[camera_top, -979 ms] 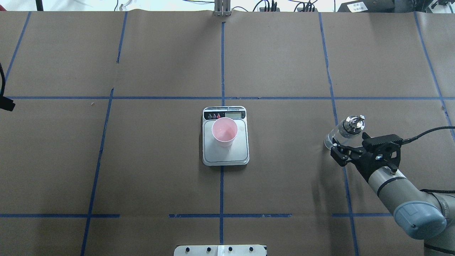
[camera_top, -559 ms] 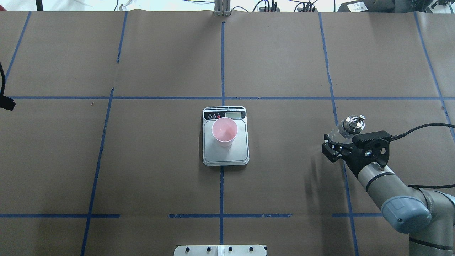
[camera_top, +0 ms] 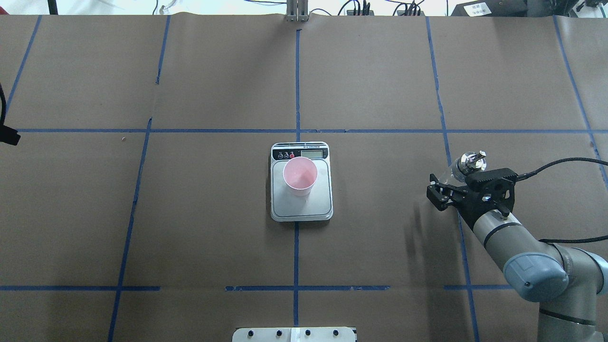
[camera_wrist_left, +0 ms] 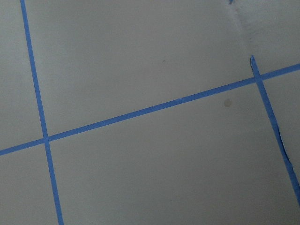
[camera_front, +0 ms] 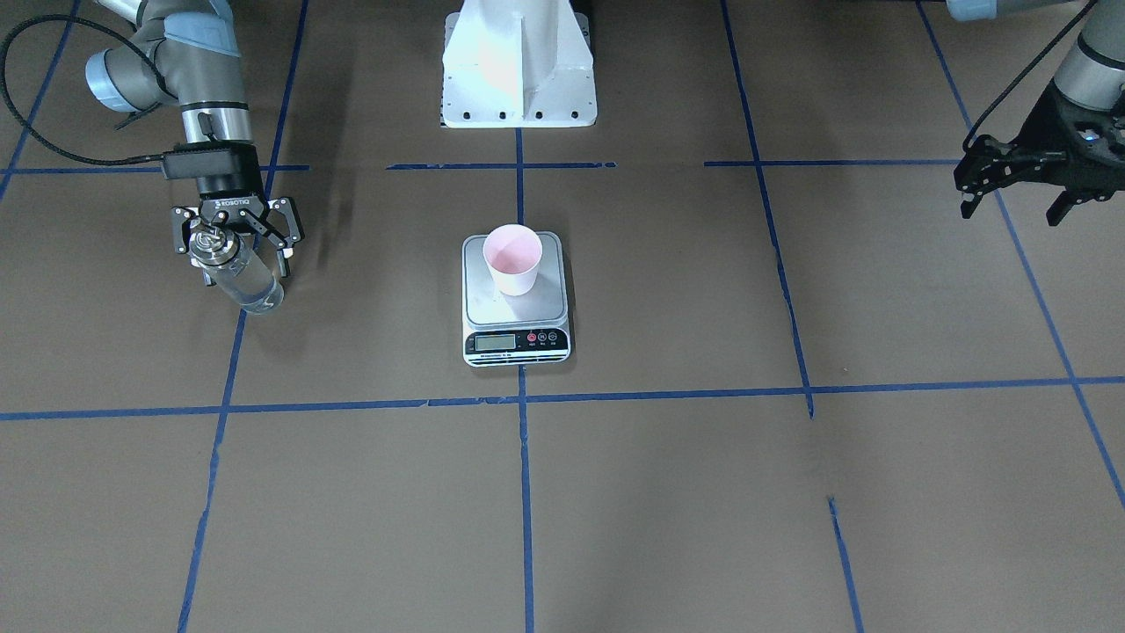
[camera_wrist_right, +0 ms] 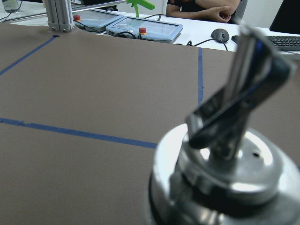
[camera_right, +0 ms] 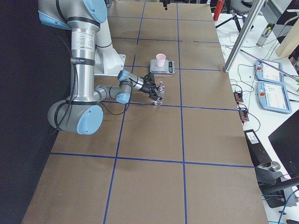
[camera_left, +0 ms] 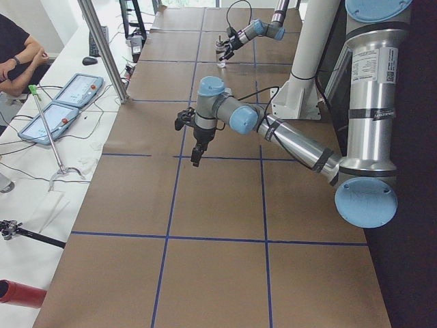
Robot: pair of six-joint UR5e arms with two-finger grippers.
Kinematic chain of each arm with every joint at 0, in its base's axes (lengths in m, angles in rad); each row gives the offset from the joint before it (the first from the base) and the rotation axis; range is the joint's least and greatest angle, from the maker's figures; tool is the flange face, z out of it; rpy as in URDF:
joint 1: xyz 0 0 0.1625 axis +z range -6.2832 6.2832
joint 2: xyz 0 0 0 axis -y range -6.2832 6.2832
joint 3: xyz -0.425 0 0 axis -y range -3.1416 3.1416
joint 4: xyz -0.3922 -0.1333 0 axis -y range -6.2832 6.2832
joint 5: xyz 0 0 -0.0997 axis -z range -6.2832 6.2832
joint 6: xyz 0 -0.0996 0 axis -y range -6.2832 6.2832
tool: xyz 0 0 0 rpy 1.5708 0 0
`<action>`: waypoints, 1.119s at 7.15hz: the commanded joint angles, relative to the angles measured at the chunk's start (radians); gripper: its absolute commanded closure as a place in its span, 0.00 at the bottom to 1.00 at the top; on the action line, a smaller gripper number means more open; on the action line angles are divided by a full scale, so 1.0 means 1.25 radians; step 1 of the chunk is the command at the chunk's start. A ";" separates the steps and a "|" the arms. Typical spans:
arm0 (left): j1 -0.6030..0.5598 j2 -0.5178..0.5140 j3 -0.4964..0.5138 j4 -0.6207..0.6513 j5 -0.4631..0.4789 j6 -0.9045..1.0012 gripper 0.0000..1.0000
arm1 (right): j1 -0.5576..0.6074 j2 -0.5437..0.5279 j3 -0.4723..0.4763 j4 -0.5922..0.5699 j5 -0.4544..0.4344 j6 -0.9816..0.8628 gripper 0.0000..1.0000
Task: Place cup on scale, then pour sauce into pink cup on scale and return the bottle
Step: 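Lift the sauce bottle and carry it toward the pink cup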
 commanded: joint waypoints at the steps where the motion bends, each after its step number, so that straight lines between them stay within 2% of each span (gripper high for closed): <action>1: -0.001 0.000 -0.002 0.001 0.000 -0.001 0.00 | 0.017 -0.001 0.000 0.002 0.020 -0.029 0.99; 2: -0.001 -0.002 -0.003 0.002 0.000 -0.003 0.00 | 0.025 -0.001 0.005 0.001 0.024 -0.043 1.00; 4: -0.002 -0.002 -0.003 0.003 0.000 -0.003 0.00 | 0.103 0.002 0.043 0.001 0.117 -0.133 1.00; 6: -0.007 -0.002 -0.004 0.003 -0.001 0.000 0.00 | 0.113 0.004 0.088 -0.012 0.117 -0.163 1.00; 7: -0.009 0.002 -0.003 0.003 -0.004 0.009 0.00 | 0.114 0.007 0.102 -0.058 0.088 -0.188 1.00; 8: -0.010 0.011 -0.002 0.001 -0.006 0.011 0.00 | 0.118 0.069 0.103 -0.092 0.070 -0.258 1.00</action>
